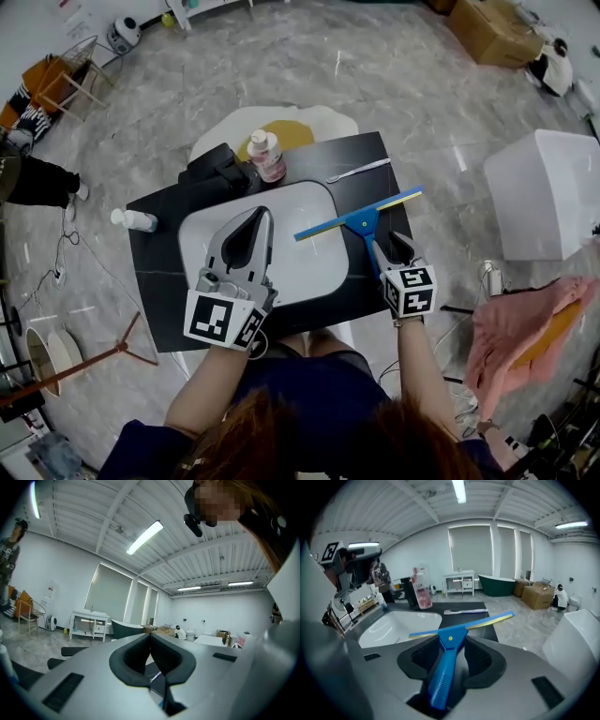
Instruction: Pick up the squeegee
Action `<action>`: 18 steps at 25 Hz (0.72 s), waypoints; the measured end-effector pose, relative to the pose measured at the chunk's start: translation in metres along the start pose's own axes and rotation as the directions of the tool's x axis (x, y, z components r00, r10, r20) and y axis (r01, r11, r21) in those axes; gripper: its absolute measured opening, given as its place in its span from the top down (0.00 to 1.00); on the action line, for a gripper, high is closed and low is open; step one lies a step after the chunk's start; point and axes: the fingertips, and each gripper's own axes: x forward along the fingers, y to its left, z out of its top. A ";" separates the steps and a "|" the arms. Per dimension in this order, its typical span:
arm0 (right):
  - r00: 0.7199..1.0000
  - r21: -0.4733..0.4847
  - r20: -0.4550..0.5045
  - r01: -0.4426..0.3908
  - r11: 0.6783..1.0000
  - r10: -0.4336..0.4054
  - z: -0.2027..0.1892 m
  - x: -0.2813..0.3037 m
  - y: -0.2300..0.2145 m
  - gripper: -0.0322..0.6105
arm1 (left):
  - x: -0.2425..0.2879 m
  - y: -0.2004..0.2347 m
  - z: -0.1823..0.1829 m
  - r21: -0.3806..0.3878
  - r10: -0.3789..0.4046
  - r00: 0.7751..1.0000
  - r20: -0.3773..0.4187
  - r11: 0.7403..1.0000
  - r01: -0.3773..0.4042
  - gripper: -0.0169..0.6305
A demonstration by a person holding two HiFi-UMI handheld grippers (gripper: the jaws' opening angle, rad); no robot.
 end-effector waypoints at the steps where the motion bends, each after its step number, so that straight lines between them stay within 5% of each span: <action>1: 0.999 -0.005 -0.040 -0.003 1.000 0.003 -0.010 0.008 0.001 0.65 | 0.002 0.002 -0.002 -0.001 0.000 1.000 -0.005 1.000 0.000 0.95; 9: 0.955 -0.100 -0.296 -0.042 0.994 0.011 -0.059 0.047 0.014 0.61 | 0.005 0.023 -0.010 0.011 0.019 0.999 -0.031 1.000 -0.018 0.95; 18: 0.969 0.016 -0.242 -0.044 0.999 0.046 -0.054 0.046 0.011 0.71 | -0.002 0.039 -0.007 0.011 0.039 0.999 -0.036 0.999 -0.038 0.95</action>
